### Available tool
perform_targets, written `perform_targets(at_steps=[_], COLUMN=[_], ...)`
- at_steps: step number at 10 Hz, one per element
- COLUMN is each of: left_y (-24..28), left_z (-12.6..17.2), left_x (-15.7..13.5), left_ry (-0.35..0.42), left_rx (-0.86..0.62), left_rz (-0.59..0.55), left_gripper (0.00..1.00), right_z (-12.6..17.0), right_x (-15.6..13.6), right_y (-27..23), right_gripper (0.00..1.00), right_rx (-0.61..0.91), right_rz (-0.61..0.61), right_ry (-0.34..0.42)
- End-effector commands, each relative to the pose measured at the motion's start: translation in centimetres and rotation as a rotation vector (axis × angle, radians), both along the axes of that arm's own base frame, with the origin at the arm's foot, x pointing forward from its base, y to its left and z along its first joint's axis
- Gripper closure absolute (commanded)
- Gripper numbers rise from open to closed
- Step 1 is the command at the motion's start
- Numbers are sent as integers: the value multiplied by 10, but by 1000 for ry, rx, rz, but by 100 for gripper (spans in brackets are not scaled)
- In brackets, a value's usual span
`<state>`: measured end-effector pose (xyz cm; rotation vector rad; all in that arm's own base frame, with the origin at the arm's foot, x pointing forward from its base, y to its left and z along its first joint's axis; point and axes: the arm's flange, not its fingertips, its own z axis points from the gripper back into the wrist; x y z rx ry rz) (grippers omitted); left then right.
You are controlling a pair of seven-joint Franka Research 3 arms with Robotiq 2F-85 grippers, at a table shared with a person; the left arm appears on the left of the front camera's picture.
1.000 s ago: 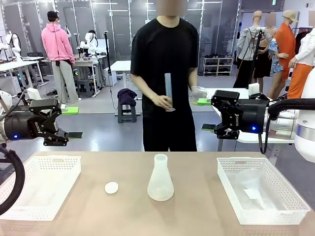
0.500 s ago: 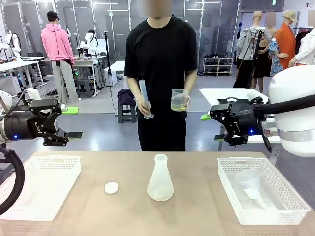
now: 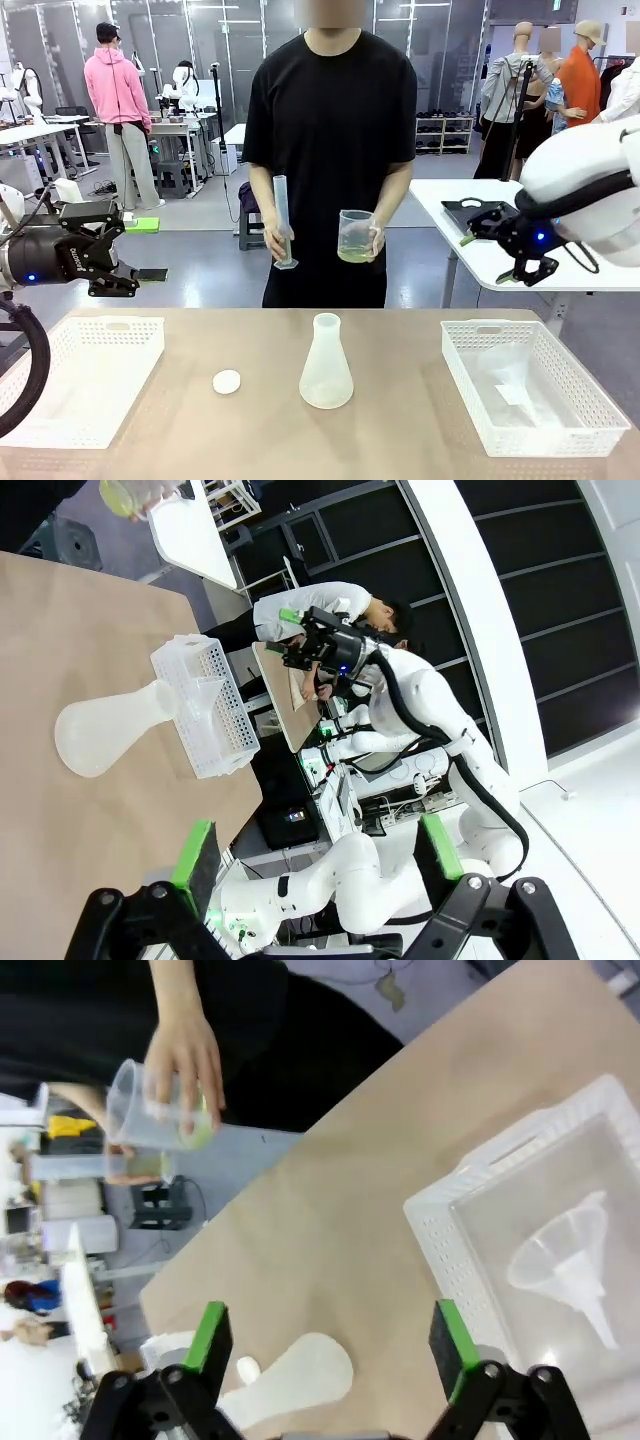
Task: Prepare the solutions needed for the experiment.
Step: Pick up the Plastic Funnel and insert it into the Big flask.
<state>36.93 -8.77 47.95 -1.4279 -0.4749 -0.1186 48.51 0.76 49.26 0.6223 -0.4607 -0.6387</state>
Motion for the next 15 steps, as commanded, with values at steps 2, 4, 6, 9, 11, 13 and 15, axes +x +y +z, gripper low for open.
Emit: perform_targets(at_steps=[2,4,6,9,11,13,15], left_y=[-2,-2,-2,-2,-2,-2,-2], left_z=[2,2,2,2,2,2,2], left_x=[-1,-1,-1,-1,-1,-1,-1], left_ry=[4,4,4,4,4,4,4], left_rx=[-5,-5,-5,-5,-5,-5,-5], left_rz=[-4,-4,-4,-4,-4,-4,-4], left_gripper=[0,0,0,0,0,0,0], right_z=[43,16,16,24,26,22,7], right_x=[-18,-4,-4,5,16,27,37], right_y=[6,-2,-2,-4,-6,-5,-3], right_gripper=[0,0,0,0,0,0,0], right_rx=[-45,0,0,-144,-243,-312,-412], right_rz=[-43,-17,-17,83,59,180,480], right_ry=[68,29,29,143,231,187,80])
